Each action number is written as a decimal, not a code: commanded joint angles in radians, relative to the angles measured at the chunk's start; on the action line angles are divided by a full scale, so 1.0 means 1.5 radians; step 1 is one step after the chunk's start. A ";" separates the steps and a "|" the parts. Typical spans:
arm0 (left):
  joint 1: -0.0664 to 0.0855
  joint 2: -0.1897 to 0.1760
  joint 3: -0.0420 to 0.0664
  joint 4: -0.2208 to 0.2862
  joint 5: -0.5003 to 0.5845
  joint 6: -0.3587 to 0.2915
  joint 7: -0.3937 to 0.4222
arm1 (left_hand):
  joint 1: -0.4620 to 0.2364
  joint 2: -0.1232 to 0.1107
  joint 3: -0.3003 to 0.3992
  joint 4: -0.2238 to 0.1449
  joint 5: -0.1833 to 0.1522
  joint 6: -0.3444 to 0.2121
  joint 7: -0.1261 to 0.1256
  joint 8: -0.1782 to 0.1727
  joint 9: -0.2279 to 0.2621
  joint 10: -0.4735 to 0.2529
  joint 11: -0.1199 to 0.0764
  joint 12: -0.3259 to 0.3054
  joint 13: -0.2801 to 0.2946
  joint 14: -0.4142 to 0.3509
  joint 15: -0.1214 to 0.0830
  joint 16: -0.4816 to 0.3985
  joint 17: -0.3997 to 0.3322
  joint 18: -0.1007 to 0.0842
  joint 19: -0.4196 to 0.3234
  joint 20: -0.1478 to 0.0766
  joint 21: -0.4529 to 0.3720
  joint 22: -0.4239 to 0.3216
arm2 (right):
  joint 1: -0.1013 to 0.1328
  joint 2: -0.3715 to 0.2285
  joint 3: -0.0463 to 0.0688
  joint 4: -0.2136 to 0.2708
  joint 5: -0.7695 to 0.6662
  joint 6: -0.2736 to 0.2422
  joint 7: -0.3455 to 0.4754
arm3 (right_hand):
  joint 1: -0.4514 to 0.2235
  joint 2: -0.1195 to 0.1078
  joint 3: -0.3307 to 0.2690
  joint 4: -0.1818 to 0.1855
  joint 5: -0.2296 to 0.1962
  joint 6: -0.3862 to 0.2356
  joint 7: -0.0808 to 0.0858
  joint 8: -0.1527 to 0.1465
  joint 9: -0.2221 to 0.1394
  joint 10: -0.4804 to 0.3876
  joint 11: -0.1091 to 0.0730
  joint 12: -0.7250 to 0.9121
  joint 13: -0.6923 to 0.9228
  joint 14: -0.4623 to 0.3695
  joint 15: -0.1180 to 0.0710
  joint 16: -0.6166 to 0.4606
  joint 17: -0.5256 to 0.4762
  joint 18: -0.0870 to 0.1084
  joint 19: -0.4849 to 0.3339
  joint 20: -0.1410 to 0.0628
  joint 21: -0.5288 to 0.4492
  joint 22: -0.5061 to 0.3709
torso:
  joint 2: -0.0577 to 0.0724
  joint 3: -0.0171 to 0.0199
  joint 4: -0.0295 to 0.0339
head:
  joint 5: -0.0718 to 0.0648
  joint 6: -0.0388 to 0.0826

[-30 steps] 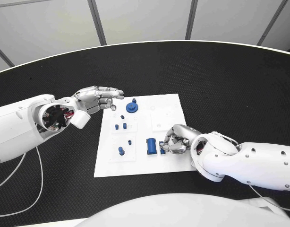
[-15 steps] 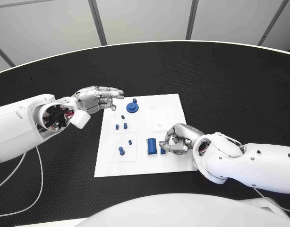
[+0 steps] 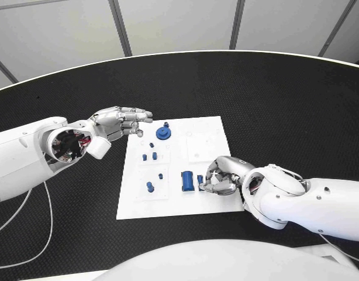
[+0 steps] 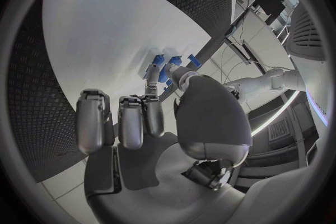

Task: Assemble the parts on the task board

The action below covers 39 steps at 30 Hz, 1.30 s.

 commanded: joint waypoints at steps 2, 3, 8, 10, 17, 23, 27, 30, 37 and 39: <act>0.000 -0.001 0.000 0.001 0.000 0.000 0.000 | 0.001 0.006 -0.001 0.004 0.005 -0.005 0.000 0.000 0.001 -0.003 0.000 0.002 0.001 -0.005 0.000 0.001 -0.001 0.010 -0.002 0.001 -0.002 -0.001 | 0.000 0.004 0.000 -0.005 0.000 0.005 -0.002 | 0.010 0.000 0.003 -0.006 -0.006 -0.003 -0.002 0.003 0.000 0.048 -0.007 0.000 0.144 0.072 -0.004 0.004 0.175 -0.007 0.061 -0.004 0.000 0.155 | 0.001 -0.0003 0.0015 | 0.001 0.000; 0.000 -0.001 0.000 0.001 0.000 0.000 0.000 | 0.001 0.006 -0.001 0.004 0.005 -0.005 0.000 0.000 0.001 -0.003 0.000 0.002 0.001 -0.005 0.000 0.001 -0.001 0.010 -0.002 0.001 -0.002 -0.001 | 0.000 0.005 0.000 -0.008 0.000 0.006 -0.002 | 0.010 0.000 0.003 -0.006 -0.006 -0.003 -0.002 0.003 0.000 0.048 -0.007 0.000 0.144 0.072 -0.004 0.004 0.175 -0.007 0.061 -0.004 0.000 0.155 | 0.001 -0.0002 0.0014 | 0.001 0.000; 0.000 -0.002 0.000 0.001 0.000 -0.001 0.000 | 0.001 0.006 -0.001 0.004 0.005 -0.005 0.000 0.000 0.001 -0.003 0.000 0.002 0.001 -0.005 0.000 0.001 -0.001 0.010 -0.002 0.001 -0.002 -0.001 | 0.000 0.014 0.000 -0.023 0.000 0.008 -0.004 | 0.017 0.001 0.006 -0.011 -0.007 -0.003 -0.003 0.003 -0.001 0.049 -0.007 0.001 0.144 0.072 -0.004 0.004 0.175 -0.007 0.061 -0.004 0.002 0.155 | 0.001 0.0011 0.0005 | 0.004 0.000; 0.000 -0.002 0.000 0.001 0.000 -0.001 0.000 | 0.001 0.006 -0.001 0.004 0.005 -0.005 0.000 0.000 0.001 -0.003 0.000 0.002 0.001 -0.005 0.000 0.001 -0.001 0.010 -0.002 0.001 -0.002 -0.001 | 0.000 0.016 0.000 -0.029 0.000 0.005 -0.004 | 0.019 0.002 0.007 -0.013 -0.008 -0.003 -0.003 0.003 -0.001 0.049 -0.007 0.001 0.144 0.072 -0.004 0.004 0.175 -0.007 0.061 -0.004 0.003 0.156 | 0.001 0.0011 0.0005 | 0.004 0.000; 0.000 -0.002 0.000 0.001 0.000 -0.001 0.000 | 0.001 0.006 -0.001 0.004 0.005 -0.005 0.000 0.000 0.001 -0.003 0.000 0.002 0.001 -0.005 0.000 0.001 -0.001 0.010 -0.002 0.001 -0.002 -0.001 | 0.000 0.016 0.000 -0.029 0.000 -0.005 -0.001 | 0.021 0.004 0.009 -0.014 -0.008 -0.003 -0.003 0.003 -0.001 0.049 -0.007 0.001 0.144 0.072 -0.005 0.004 0.175 -0.007 0.061 -0.004 0.003 0.156 | 0.000 0.0017 0.0000 | 0.002 0.000; 0.000 0.001 0.000 -0.002 0.000 0.000 0.000 | 0.001 0.006 -0.001 0.004 0.005 -0.005 0.000 0.000 0.001 -0.003 0.000 0.002 0.001 -0.005 0.000 0.001 -0.001 0.010 -0.002 0.001 -0.002 -0.001 | 0.000 0.011 0.000 -0.017 0.000 -0.013 0.004 | 0.021 0.005 0.009 -0.014 -0.008 -0.003 -0.003 0.003 -0.001 0.049 -0.007 0.002 0.145 0.072 -0.005 0.004 0.175 -0.007 0.061 -0.005 0.004 0.156 | -0.001 0.0005 -0.0004 | 0.001 0.000; 0.000 0.002 0.000 -0.004 0.000 0.001 0.000 | 0.001 0.006 -0.001 0.004 0.005 -0.005 0.000 0.000 0.001 -0.003 0.000 0.002 0.001 -0.005 0.000 0.001 -0.001 0.010 -0.002 0.001 -0.002 -0.001 | 0.000 0.002 0.000 -0.002 0.000 -0.032 0.019 | 0.021 0.005 0.009 -0.014 -0.008 -0.003 -0.003 0.003 -0.001 0.049 -0.007 0.002 0.145 0.072 -0.005 0.004 0.175 -0.007 0.061 -0.005 0.004 0.156 | -0.002 0.0001 -0.0007 | 0.001 0.000; 0.000 0.003 0.000 -0.005 0.000 0.002 0.001 | 0.001 0.006 -0.001 0.004 0.005 -0.005 0.000 0.000 0.001 -0.003 0.000 0.002 0.001 -0.005 0.000 0.001 -0.001 0.010 -0.002 0.001 -0.002 -0.001 | 0.000 -0.006 0.000 0.008 0.001 -0.060 0.044 | 0.021 0.004 0.009 -0.014 -0.008 -0.003 -0.003 0.003 -0.001 0.049 -0.007 0.002 0.145 0.072 -0.005 0.004 0.175 -0.007 0.061 -0.005 0.004 0.156 | -0.002 -0.0001 -0.0005 | 0.001 0.000; -0.001 0.007 0.000 -0.015 0.000 -0.001 0.008 | 0.000 0.006 -0.001 0.005 0.004 -0.006 0.000 0.000 0.001 -0.004 0.000 0.003 0.000 -0.006 0.000 0.001 -0.001 0.010 -0.002 0.002 -0.003 -0.001 | 0.008 -0.024 0.009 0.003 0.137 -0.122 0.173 | 0.020 -0.006 0.008 -0.012 0.005 -0.046 0.017 -0.030 -0.018 0.024 0.008 -0.058 0.115 0.066 0.006 -0.010 0.151 0.009 0.047 0.002 -0.086 0.130 | -0.010 -0.0029 -0.0039 | 0.003 0.002; -0.004 0.008 0.000 -0.019 0.000 -0.007 0.015 | -0.002 0.005 -0.002 0.007 0.004 -0.006 0.000 0.001 0.001 -0.004 0.000 0.003 0.001 -0.006 0.001 0.001 -0.002 0.010 -0.002 0.002 -0.004 -0.001 | 0.026 -0.021 0.011 -0.019 0.225 -0.128 0.228 | 0.029 -0.006 0.007 -0.014 0.006 -0.065 0.032 -0.052 -0.029 -0.004 0.022 -0.120 0.083 0.055 0.018 -0.037 0.108 0.021 0.032 0.010 -0.159 0.107 | -0.013 -0.0044 -0.0058 | 0.003 0.008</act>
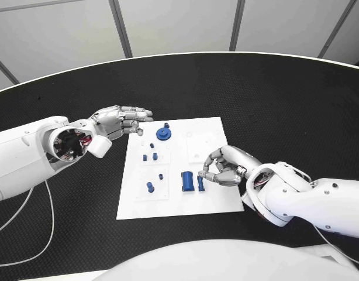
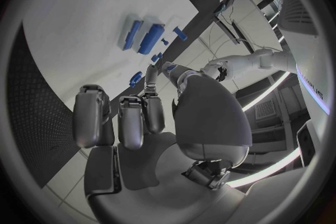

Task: Assemble the parts on the task board

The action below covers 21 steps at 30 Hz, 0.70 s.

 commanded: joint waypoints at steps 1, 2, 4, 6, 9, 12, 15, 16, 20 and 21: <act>-0.003 0.002 0.000 -0.005 0.000 -0.007 0.009 | -0.002 0.005 0.000 0.006 0.004 -0.006 0.000 0.001 0.001 -0.004 0.000 0.003 0.001 -0.006 0.001 0.001 -0.001 0.010 -0.002 0.002 -0.004 -0.001 | 0.023 0.004 0.002 -0.028 0.145 -0.006 0.089 | 0.010 -0.007 -0.005 -0.005 0.014 -0.020 0.017 -0.026 -0.013 -0.020 0.019 -0.084 0.065 0.045 0.015 -0.039 0.084 0.026 0.023 0.014 -0.104 0.092 | -0.009 -0.0037 -0.0046 | 0.001 0.010; -0.006 0.004 0.000 -0.009 0.003 -0.013 0.018 | -0.005 0.005 -0.002 0.008 0.003 -0.006 0.000 0.001 0.001 -0.004 0.000 0.004 0.001 -0.006 0.001 0.002 -0.001 0.010 -0.002 0.002 -0.004 -0.002 | 0.038 0.007 0.003 -0.050 0.218 -0.008 0.132 | 0.015 -0.009 -0.009 -0.008 0.029 -0.028 0.021 -0.035 -0.016 -0.029 0.019 -0.106 0.053 0.043 0.017 -0.047 0.074 0.030 0.020 0.017 -0.125 0.083 | -0.014 -0.0051 -0.0070 | 0.003 0.015; -0.008 0.007 0.000 -0.014 0.012 -0.021 0.028 | -0.007 0.005 -0.003 0.010 0.003 -0.006 0.000 0.001 0.002 -0.003 0.000 0.004 0.001 -0.006 0.001 0.002 -0.001 0.010 -0.002 0.003 -0.005 -0.002 | 0.055 0.011 0.004 -0.075 0.289 -0.011 0.171 | 0.029 -0.007 -0.020 -0.015 0.048 -0.036 0.028 -0.047 -0.020 -0.085 0.025 -0.229 -0.018 0.022 0.022 -0.103 0.004 0.048 0.000 0.023 -0.243 0.037 | -0.020 -0.0086 -0.0080 | 0.004 0.023; -0.010 0.008 0.000 -0.017 0.020 -0.030 0.038 | -0.009 0.005 -0.004 0.011 0.002 -0.006 0.000 0.001 0.002 -0.003 0.000 0.005 0.001 -0.006 0.001 0.002 -0.002 0.010 -0.002 0.003 -0.005 -0.002 | 0.068 0.015 0.004 -0.094 0.340 -0.010 0.200 | 0.036 -0.004 -0.024 -0.018 0.050 -0.039 0.029 -0.053 -0.021 -0.112 0.026 -0.303 -0.066 0.018 0.022 -0.127 -0.023 0.053 -0.001 0.025 -0.280 0.017 | -0.023 -0.0101 -0.0091 | 0.008 0.030; -0.015 0.013 0.000 -0.026 0.037 -0.052 0.060 | -0.015 0.005 -0.008 0.018 0.001 -0.005 -0.003 0.002 0.003 0.001 -0.002 0.008 0.002 -0.007 0.001 0.002 -0.003 0.010 -0.004 0.003 -0.009 -0.005 | 0.088 0.026 0.005 -0.133 0.425 -0.003 0.256 | 0.049 0.001 -0.024 -0.023 0.042 -0.048 0.034 -0.072 -0.028 -0.166 0.031 -0.468 -0.184 0.014 0.024 -0.158 -0.056 0.058 -0.001 0.026 -0.332 -0.013 | -0.031 -0.0125 -0.0129 | 0.021 0.044; -0.020 0.020 0.000 -0.038 0.064 -0.075 0.086 | -0.019 0.001 -0.015 0.028 0.000 -0.006 -0.007 0.004 0.004 0.003 -0.005 0.008 0.000 -0.033 0.001 -0.023 -0.015 0.010 -0.021 0.004 -0.031 -0.017 | 0.105 0.041 0.005 -0.174 0.511 0.011 0.312 | 0.068 -0.003 -0.007 -0.029 0.030 -0.069 0.053 -0.108 -0.047 -0.223 0.046 -0.588 -0.283 -0.055 0.039 -0.320 -0.220 0.092 -0.064 0.038 -0.613 -0.142 | -0.039 -0.0153 -0.0134 | 0.028 0.061; -0.026 0.029 0.000 -0.052 0.089 -0.090 0.108 | -0.023 -0.007 -0.031 0.050 0.001 -0.015 -0.002 0.003 0.003 -0.008 0.004 -0.010 -0.012 -0.109 0.018 -0.127 -0.063 0.006 -0.075 0.022 -0.112 -0.063 | 0.117 0.059 0.005 -0.217 0.565 0.032 0.351 | 0.075 -0.007 0.012 -0.030 0.025 -0.075 0.068 -0.133 -0.067 -0.256 0.065 -0.675 -0.371 -0.137 0.057 -0.487 -0.362 0.095 -0.104 0.055 -0.702 -0.206 | -0.044 -0.0162 -0.0140 | 0.036 0.080; -0.029 0.033 0.000 -0.057 0.097 -0.093 0.115 | -0.033 -0.013 -0.047 0.064 0.002 -0.039 0.007 -0.011 -0.005 -0.023 0.016 -0.026 -0.014 -0.147 0.033 -0.183 -0.088 0.002 -0.103 0.035 -0.156 -0.089 | 0.120 0.067 0.005 -0.235 0.577 0.039 0.363 | 0.076 -0.010 0.019 -0.031 0.020 -0.086 0.079 -0.148 -0.078 -0.290 0.080 -0.722 -0.419 -0.185 0.073 -0.537 -0.385 0.092 -0.141 0.068 -0.743 -0.242 | -0.047 -0.0166 -0.0145 | 0.042 0.087; -0.036 0.053 0.000 -0.077 0.126 -0.112 0.137 | -0.008 0.001 -0.133 0.104 0.003 -0.081 0.005 -0.026 -0.041 -0.037 0.044 -0.094 -0.014 -0.197 0.068 -0.387 -0.155 0.008 -0.137 0.091 -0.341 -0.210 | 0.127 0.102 0.006 -0.303 0.606 0.068 0.400 | 0.084 -0.008 0.021 -0.042 0.005 -0.090 0.092 -0.173 -0.104 -0.304 0.104 -0.790 -0.536 -0.278 0.105 -0.686 -0.472 0.095 -0.225 0.106 -0.835 -0.371 | -0.055 -0.0195 -0.0148 | 0.057 0.103; -0.037 0.058 0.000 -0.081 0.130 -0.117 0.142 | -0.004 0.004 -0.139 0.107 0.003 -0.082 0.005 -0.026 -0.044 -0.038 0.047 -0.100 -0.014 -0.204 0.075 -0.404 -0.159 0.007 -0.149 0.092 -0.360 -0.221 | 0.127 0.106 0.006 -0.312 0.611 0.073 0.404 | 0.086 -0.007 0.021 -0.045 0.004 -0.092 0.094 -0.179 -0.109 -0.307 0.109 -0.800 -0.558 -0.304 0.116 -0.721 -0.492 0.094 -0.255 0.116 -0.832 -0.403 | -0.057 -0.0205 -0.0137 | 0.058 0.106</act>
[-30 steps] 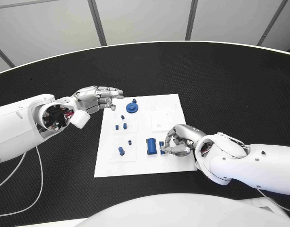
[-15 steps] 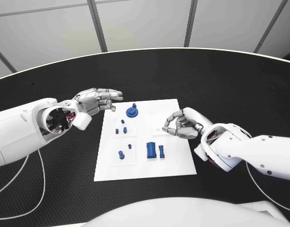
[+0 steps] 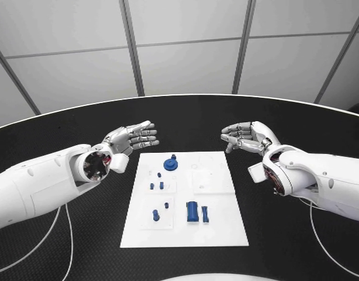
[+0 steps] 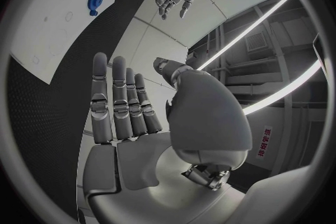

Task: Assemble the parts on the task board

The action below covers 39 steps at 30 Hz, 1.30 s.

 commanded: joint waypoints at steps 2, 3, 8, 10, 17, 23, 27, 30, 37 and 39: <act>-0.005 0.021 0.000 -0.017 0.018 -0.023 0.019 | 0.031 0.016 -0.051 0.022 0.004 -0.012 0.002 -0.007 -0.023 -0.010 0.018 -0.049 -0.001 -0.021 0.024 -0.122 -0.028 0.001 -0.035 0.021 -0.112 -0.072 | 0.003 0.033 0.000 -0.061 0.034 0.028 0.028 | 0.010 0.009 -0.009 -0.012 -0.011 0.003 0.010 -0.021 -0.022 0.003 0.014 -0.034 -0.098 -0.034 0.022 -0.109 -0.075 0.008 -0.056 0.032 -0.008 -0.131 | -0.013 -0.0042 0.0015 | 0.012 0.023; -0.007 0.027 0.000 -0.022 0.021 -0.030 0.024 | 0.035 0.018 -0.059 0.025 0.004 -0.015 -0.005 -0.011 -0.027 -0.017 0.021 -0.059 0.000 -0.030 0.028 -0.141 -0.032 -0.006 -0.046 0.023 -0.128 -0.082 | 0.003 0.039 0.000 -0.073 0.042 0.036 0.034 | 0.012 0.015 -0.013 -0.015 -0.011 0.007 0.014 -0.027 -0.029 0.010 0.014 -0.038 -0.128 -0.029 0.027 -0.135 -0.095 0.011 -0.051 0.033 -0.008 -0.168 | -0.014 -0.0042 0.0021 | 0.012 0.025; -0.010 0.041 0.000 -0.037 0.027 -0.047 0.035 | -0.230 0.120 -0.238 -0.090 -0.069 -0.483 -0.129 -0.196 -0.196 -0.542 -0.129 -0.266 -0.043 -0.490 -0.102 -0.470 -0.093 -0.113 -0.566 -0.171 -0.241 -0.164 | 0.004 0.054 0.000 -0.097 0.057 0.052 0.050 | -0.241 0.153 -0.351 -0.097 -0.146 -0.563 -0.119 -0.149 -0.331 -0.194 -0.080 -0.138 -0.351 -0.708 -0.038 -0.360 -0.411 -0.114 -0.284 -0.100 -0.050 -0.518 | -0.012 -0.0032 0.0017 | 0.012 0.026; -0.010 0.040 0.001 -0.035 0.026 -0.050 0.036 | -0.245 0.120 -0.238 -0.090 -0.069 -0.483 -0.129 -0.196 -0.196 -0.542 -0.129 -0.266 -0.043 -0.490 -0.102 -0.470 -0.093 -0.113 -0.566 -0.171 -0.241 -0.164 | 0.003 0.054 0.001 -0.094 0.060 0.049 0.051 | -0.251 0.153 -0.351 -0.097 -0.146 -0.563 -0.119 -0.149 -0.331 -0.203 -0.080 -0.138 -0.351 -0.708 -0.038 -0.360 -0.411 -0.114 -0.763 -0.100 -0.050 -0.518 | -0.012 -0.0033 0.0020 | 0.012 0.028; -0.019 0.029 0.009 0.002 0.001 -0.109 0.056 | -0.406 0.120 -0.238 -0.090 -0.069 -0.483 -0.129 -0.196 -0.196 -0.542 -0.129 -0.266 -0.043 -0.490 -0.102 -0.470 -0.093 -0.113 -0.566 -0.171 -0.241 -0.164 | -0.018 0.053 0.021 -0.043 0.113 -0.010 0.077 | -0.833 0.153 -0.351 -0.097 -0.146 -0.563 -0.119 -0.149 -0.331 -0.672 -0.080 -0.138 -0.351 -0.708 -0.038 -0.360 -0.411 -0.114 -0.763 -0.100 -0.050 -0.518 | 0.003 -0.0065 0.0081 | 0.014 0.057; -0.034 0.008 0.026 0.071 -0.045 -0.222 0.094 | -0.874 0.120 -0.238 -0.090 -0.069 -0.483 -0.129 -0.196 -0.196 -0.542 -0.129 -0.266 -0.043 -0.490 -0.102 -0.470 -0.093 -0.113 -0.566 -0.171 -0.241 -0.164 | -0.051 0.051 0.051 0.038 0.197 -0.104 0.118 | -0.833 0.153 -0.351 -0.097 -0.146 -0.563 -0.119 -0.149 -0.331 -0.672 -0.080 -0.138 -0.351 -0.708 -0.038 -0.360 -0.411 -0.114 -0.763 -0.100 -0.050 -0.518 | 0.017 -0.0096 0.0140 | 0.016 0.086; -0.046 -0.008 0.038 0.123 -0.079 -0.307 0.122 | -0.874 0.120 -0.238 -0.090 -0.069 -0.483 -0.129 -0.196 -0.196 -0.542 -0.129 -0.266 -0.043 -0.490 -0.102 -0.470 -0.093 -0.113 -0.566 -0.171 -0.241 -0.164 | -0.063 0.051 0.063 0.068 0.230 -0.140 0.134 | -0.833 0.153 -0.351 -0.097 -0.146 -0.563 -0.119 -0.149 -0.331 -0.672 -0.080 -0.138 -0.351 -0.708 -0.038 -0.360 -0.411 -0.114 -0.763 -0.100 -0.050 -0.518 | 0.019 -0.0100 0.0148 | 0.016 0.090; -0.055 -0.020 0.048 0.162 -0.105 -0.370 0.143 | -0.874 0.120 -0.238 -0.090 -0.069 -0.483 -0.129 -0.196 -0.196 -0.542 -0.129 -0.266 -0.043 -0.490 -0.102 -0.470 -0.093 -0.113 -0.566 -0.171 -0.241 -0.164 | -0.067 0.051 0.067 0.079 0.241 -0.152 0.139 | -0.833 0.153 -0.351 -0.097 -0.146 -0.563 -0.119 -0.149 -0.331 -0.672 -0.080 -0.138 -0.351 -0.708 -0.038 -0.360 -0.411 -0.114 -0.763 -0.100 -0.050 -0.518 | 0.019 -0.0100 0.0148 | 0.016 0.090; -0.071 -0.043 0.066 0.237 -0.155 -0.492 0.185 | -0.874 0.120 -0.238 -0.090 -0.069 -0.483 -0.129 -0.196 -0.196 -0.542 -0.129 -0.266 -0.043 -0.490 -0.102 -0.470 -0.093 -0.113 -0.566 -0.171 -0.241 -0.164 | -0.068 0.051 0.067 0.081 0.243 -0.154 0.140 | -0.833 0.153 -0.351 -0.097 -0.146 -0.563 -0.119 -0.149 -0.331 -0.672 -0.080 -0.138 -0.351 -0.708 -0.038 -0.360 -0.411 -0.114 -0.763 -0.100 -0.050 -0.518 | 0.019 -0.0100 0.0148 | 0.016 0.090; -0.075 -0.048 0.070 0.254 -0.166 -0.519 0.194 | -0.874 0.120 -0.238 -0.090 -0.069 -0.483 -0.129 -0.196 -0.196 -0.542 -0.129 -0.266 -0.043 -0.490 -0.102 -0.470 -0.093 -0.113 -0.566 -0.171 -0.241 -0.164 | -0.068 0.051 0.067 0.081 0.243 -0.154 0.140 | -0.833 0.153 -0.351 -0.097 -0.146 -0.563 -0.119 -0.149 -0.331 -0.672 -0.080 -0.138 -0.351 -0.708 -0.038 -0.360 -0.411 -0.114 -0.763 -0.100 -0.050 -0.518 | 0.019 -0.0100 0.0148 | 0.016 0.090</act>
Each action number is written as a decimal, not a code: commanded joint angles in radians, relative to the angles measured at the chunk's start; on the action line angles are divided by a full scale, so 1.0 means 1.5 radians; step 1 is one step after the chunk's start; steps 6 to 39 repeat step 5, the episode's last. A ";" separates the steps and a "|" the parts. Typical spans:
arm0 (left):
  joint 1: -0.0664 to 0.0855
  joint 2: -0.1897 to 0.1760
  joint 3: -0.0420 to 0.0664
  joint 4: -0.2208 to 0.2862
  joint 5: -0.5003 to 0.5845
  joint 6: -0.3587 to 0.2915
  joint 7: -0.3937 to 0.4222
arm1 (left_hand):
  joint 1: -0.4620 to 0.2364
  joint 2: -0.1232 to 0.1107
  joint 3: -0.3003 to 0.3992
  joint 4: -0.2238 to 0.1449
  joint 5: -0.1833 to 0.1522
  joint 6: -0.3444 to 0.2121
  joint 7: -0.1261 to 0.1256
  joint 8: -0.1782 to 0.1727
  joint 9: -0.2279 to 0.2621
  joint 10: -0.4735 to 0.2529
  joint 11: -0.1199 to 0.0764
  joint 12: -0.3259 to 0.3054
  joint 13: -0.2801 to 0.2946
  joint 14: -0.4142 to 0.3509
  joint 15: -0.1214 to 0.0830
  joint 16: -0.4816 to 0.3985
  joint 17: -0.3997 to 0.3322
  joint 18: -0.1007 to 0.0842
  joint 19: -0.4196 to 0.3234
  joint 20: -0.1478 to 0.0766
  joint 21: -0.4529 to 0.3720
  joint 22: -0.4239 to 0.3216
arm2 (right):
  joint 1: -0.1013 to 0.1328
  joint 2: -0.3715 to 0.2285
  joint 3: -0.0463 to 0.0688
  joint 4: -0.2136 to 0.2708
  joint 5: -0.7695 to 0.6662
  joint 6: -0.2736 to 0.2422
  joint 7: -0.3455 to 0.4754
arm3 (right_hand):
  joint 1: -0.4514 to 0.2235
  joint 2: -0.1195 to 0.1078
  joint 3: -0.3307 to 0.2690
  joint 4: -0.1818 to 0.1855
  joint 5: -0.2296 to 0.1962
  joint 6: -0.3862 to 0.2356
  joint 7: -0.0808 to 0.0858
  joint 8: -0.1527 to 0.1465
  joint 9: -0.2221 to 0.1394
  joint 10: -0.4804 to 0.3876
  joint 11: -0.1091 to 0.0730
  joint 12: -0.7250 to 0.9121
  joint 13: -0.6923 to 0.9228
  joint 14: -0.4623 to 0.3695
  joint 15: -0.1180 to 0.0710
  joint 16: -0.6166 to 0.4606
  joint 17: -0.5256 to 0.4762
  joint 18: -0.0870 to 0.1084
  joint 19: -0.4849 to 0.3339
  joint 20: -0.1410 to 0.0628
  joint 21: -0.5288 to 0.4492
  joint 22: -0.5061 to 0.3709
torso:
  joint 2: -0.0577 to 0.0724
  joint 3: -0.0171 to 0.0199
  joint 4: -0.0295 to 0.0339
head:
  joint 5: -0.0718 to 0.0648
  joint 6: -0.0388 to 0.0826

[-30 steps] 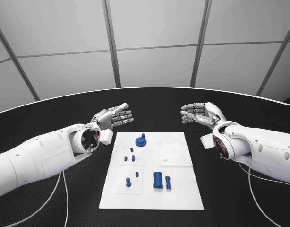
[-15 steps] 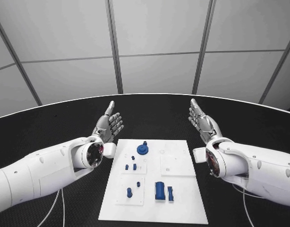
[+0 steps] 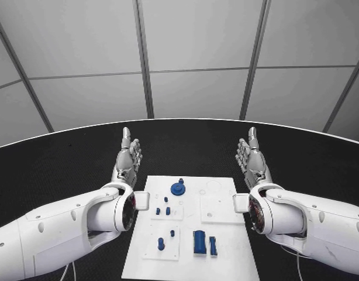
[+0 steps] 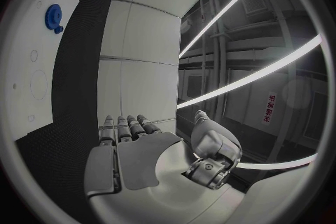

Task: Assemble the parts on the task board

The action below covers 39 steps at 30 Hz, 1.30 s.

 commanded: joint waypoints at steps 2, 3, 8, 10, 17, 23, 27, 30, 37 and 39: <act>-0.006 -0.008 0.006 0.029 -0.018 -0.056 0.014 | -0.005 0.000 -0.004 -0.001 -0.004 -0.002 0.000 -0.002 -0.001 -0.004 0.000 -0.004 -0.001 -0.003 0.000 -0.005 -0.001 -0.004 -0.003 0.000 -0.003 -0.001 | 0.000 0.000 0.000 0.000 0.000 0.000 0.000 | -0.005 0.000 -0.003 0.000 -0.004 -0.002 0.000 -0.004 -0.001 -0.003 0.001 -0.002 -0.001 -0.003 0.000 -0.001 -0.001 -0.010 -0.004 0.000 -0.002 -0.001 | 0.000 -0.0001 0.0001 | 0.000 0.000; -0.006 -0.009 0.007 0.033 -0.020 -0.062 0.016 | -0.005 0.000 -0.004 -0.001 -0.004 -0.002 0.000 -0.002 -0.001 -0.004 0.000 -0.004 -0.001 -0.003 0.000 -0.005 -0.001 -0.004 -0.003 0.000 -0.003 -0.001 | 0.000 0.000 0.000 0.000 0.000 0.000 0.000 | -0.005 0.000 -0.003 0.000 -0.004 -0.002 0.000 -0.004 -0.001 -0.003 0.001 -0.002 -0.001 -0.003 0.000 -0.001 -0.001 -0.010 -0.004 0.000 -0.002 -0.001 | 0.000 -0.0001 0.0001 | 0.000 0.000; -0.008 -0.011 0.008 0.038 -0.023 -0.070 0.019 | -0.005 0.000 -0.004 -0.001 -0.004 -0.002 0.000 -0.002 -0.001 -0.004 0.000 -0.004 -0.001 -0.003 0.000 -0.005 -0.001 -0.004 -0.003 0.000 -0.003 -0.001 | 0.000 0.000 0.000 0.000 0.000 0.000 0.000 | -0.005 0.000 -0.003 0.000 -0.004 -0.002 0.000 -0.004 -0.001 -0.003 0.001 -0.002 -0.001 -0.003 0.000 -0.001 -0.001 -0.010 -0.004 0.000 -0.002 -0.001 | 0.000 -0.0001 0.0001 | 0.000 0.000; -0.008 -0.011 0.008 0.038 -0.023 -0.070 0.019 | -0.005 0.000 -0.004 -0.001 -0.004 -0.002 0.000 -0.002 -0.001 -0.004 0.000 -0.004 -0.001 -0.003 0.000 -0.005 -0.001 -0.004 -0.003 0.000 -0.003 -0.001 | 0.000 0.000 0.000 0.000 0.000 0.000 0.000 | -0.005 0.000 -0.003 0.000 -0.004 -0.002 0.000 -0.004 -0.001 -0.003 0.001 -0.002 -0.001 -0.003 0.000 -0.001 -0.001 -0.010 -0.004 0.000 -0.002 -0.001 | 0.000 -0.0001 0.0001 | 0.000 0.000; -0.008 -0.011 0.008 0.038 -0.023 -0.070 0.019 | -0.005 0.000 -0.004 -0.001 -0.004 -0.002 0.000 -0.002 -0.001 -0.004 0.000 -0.004 -0.001 -0.003 0.000 -0.005 -0.001 -0.004 -0.003 0.000 -0.003 -0.001 | 0.000 0.000 0.000 0.000 0.000 0.000 0.000 | -0.005 0.000 -0.003 0.000 -0.004 -0.002 0.000 -0.004 -0.001 -0.003 0.001 -0.002 -0.001 -0.003 0.000 -0.001 -0.001 -0.010 -0.004 0.000 -0.002 -0.001 | 0.000 -0.0001 0.0001 | 0.000 0.000; -0.008 -0.011 0.008 0.038 -0.023 -0.070 0.019 | -0.005 0.000 -0.004 -0.001 -0.004 -0.002 0.000 -0.002 -0.001 -0.004 0.000 -0.004 -0.001 -0.003 0.000 -0.005 -0.001 -0.004 -0.003 0.000 -0.003 -0.001 | 0.000 0.000 0.000 0.000 0.000 0.000 0.000 | -0.005 0.000 -0.003 0.000 -0.004 -0.002 0.000 -0.004 -0.001 -0.003 0.001 -0.002 -0.001 -0.003 0.000 -0.001 -0.001 -0.010 -0.004 0.000 -0.002 -0.001 | 0.000 -0.0001 0.0001 | 0.000 0.000; -0.008 -0.011 0.008 0.038 -0.023 -0.070 0.019 | -0.005 0.000 -0.004 -0.001 -0.004 -0.002 0.000 -0.002 -0.001 -0.004 0.000 -0.004 -0.001 -0.003 0.000 -0.005 -0.001 -0.004 -0.003 0.000 -0.003 -0.001 | 0.000 0.000 0.000 0.000 0.000 0.000 0.000 | -0.005 0.000 -0.003 0.000 -0.004 -0.002 0.000 -0.004 -0.001 -0.003 0.001 -0.002 -0.001 -0.003 0.000 -0.001 -0.001 -0.010 -0.004 0.000 -0.002 -0.001 | 0.000 -0.0001 0.0001 | 0.000 0.000; -0.008 -0.011 0.008 0.038 -0.023 -0.070 0.019 | -0.005 0.000 -0.004 -0.001 -0.004 -0.002 0.000 -0.002 -0.001 -0.004 0.000 -0.004 -0.001 -0.003 0.000 -0.005 -0.001 -0.004 -0.003 0.000 -0.003 -0.001 | 0.000 0.000 0.000 0.000 0.000 0.000 0.000 | -0.005 0.000 -0.003 0.000 -0.004 -0.002 0.000 -0.004 -0.001 -0.003 0.001 -0.002 -0.001 -0.003 0.000 -0.001 -0.001 -0.010 -0.004 0.000 -0.002 -0.001 | 0.000 -0.0001 0.0001 | 0.000 0.000; -0.008 -0.011 0.008 0.038 -0.023 -0.070 0.019 | -0.005 0.000 -0.004 -0.001 -0.004 -0.002 0.000 -0.002 -0.001 -0.004 0.000 -0.004 -0.001 -0.003 0.000 -0.005 -0.001 -0.004 -0.003 0.000 -0.003 -0.001 | 0.000 0.000 0.000 0.000 0.000 0.000 0.000 | -0.005 0.000 -0.003 0.000 -0.004 -0.002 0.000 -0.004 -0.001 -0.003 0.001 -0.002 -0.001 -0.003 0.000 -0.001 -0.001 -0.010 -0.004 0.000 -0.002 -0.001 | 0.000 -0.0001 0.0001 | 0.000 0.000; -0.008 -0.011 0.008 0.038 -0.023 -0.070 0.019 | -0.005 0.000 -0.004 -0.001 -0.004 -0.002 0.000 -0.002 -0.001 -0.004 0.000 -0.004 -0.001 -0.003 0.000 -0.005 -0.001 -0.004 -0.003 0.000 -0.003 -0.001 | 0.000 0.000 0.000 0.000 0.000 0.000 0.000 | -0.005 0.000 -0.003 0.000 -0.004 -0.002 0.000 -0.004 -0.001 -0.003 0.001 -0.002 -0.001 -0.003 0.000 -0.001 -0.001 -0.010 -0.004 0.000 -0.002 -0.001 | 0.000 -0.0001 0.0001 | 0.000 0.000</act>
